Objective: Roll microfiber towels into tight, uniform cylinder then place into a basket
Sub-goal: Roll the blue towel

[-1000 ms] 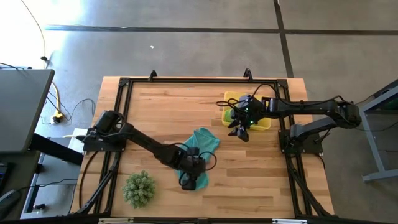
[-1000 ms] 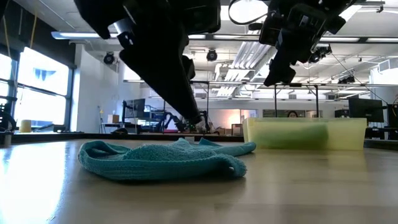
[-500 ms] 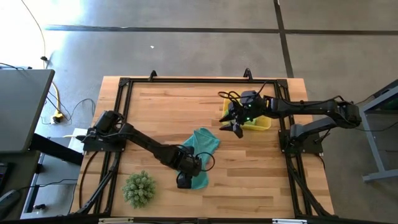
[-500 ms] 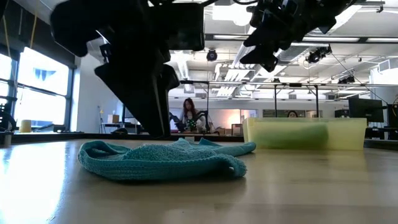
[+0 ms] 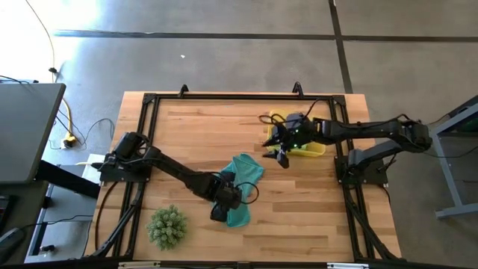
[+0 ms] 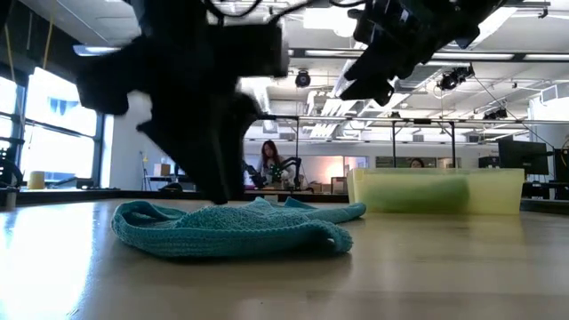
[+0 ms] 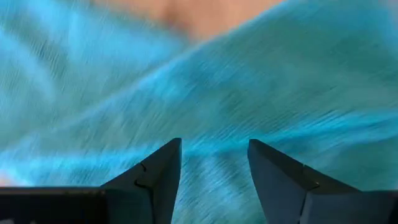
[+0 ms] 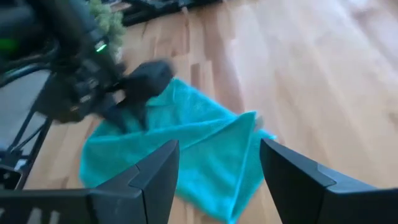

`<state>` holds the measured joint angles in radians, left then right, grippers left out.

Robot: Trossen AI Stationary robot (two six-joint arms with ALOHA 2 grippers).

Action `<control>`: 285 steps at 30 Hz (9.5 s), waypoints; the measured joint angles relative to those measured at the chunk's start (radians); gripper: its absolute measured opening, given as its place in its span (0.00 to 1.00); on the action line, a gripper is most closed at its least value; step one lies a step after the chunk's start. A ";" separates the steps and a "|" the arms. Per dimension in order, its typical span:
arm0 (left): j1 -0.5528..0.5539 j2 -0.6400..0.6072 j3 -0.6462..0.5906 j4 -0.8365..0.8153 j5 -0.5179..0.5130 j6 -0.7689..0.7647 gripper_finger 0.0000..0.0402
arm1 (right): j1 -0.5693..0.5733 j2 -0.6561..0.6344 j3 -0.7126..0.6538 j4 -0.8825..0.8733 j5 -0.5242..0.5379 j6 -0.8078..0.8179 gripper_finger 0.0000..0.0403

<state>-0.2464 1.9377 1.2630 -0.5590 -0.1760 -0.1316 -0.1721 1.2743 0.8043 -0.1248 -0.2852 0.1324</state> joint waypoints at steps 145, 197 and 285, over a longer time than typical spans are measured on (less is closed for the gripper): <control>-0.081 0.009 -0.121 0.165 -0.115 -0.025 0.28 | 0.153 0.591 0.457 -0.478 0.371 -0.174 0.00; -0.185 -0.199 -0.123 -0.117 -0.389 -0.602 0.00 | 0.461 0.585 0.457 -0.581 0.544 -0.211 0.29; -0.152 -0.397 -0.150 -0.072 -0.650 -0.522 0.00 | 0.598 0.319 0.457 -0.762 0.666 -0.042 0.00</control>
<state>-0.3988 1.5406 1.1130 -0.6314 -0.8263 -0.6534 0.4263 1.5929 1.2610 -0.8869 0.3805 0.0902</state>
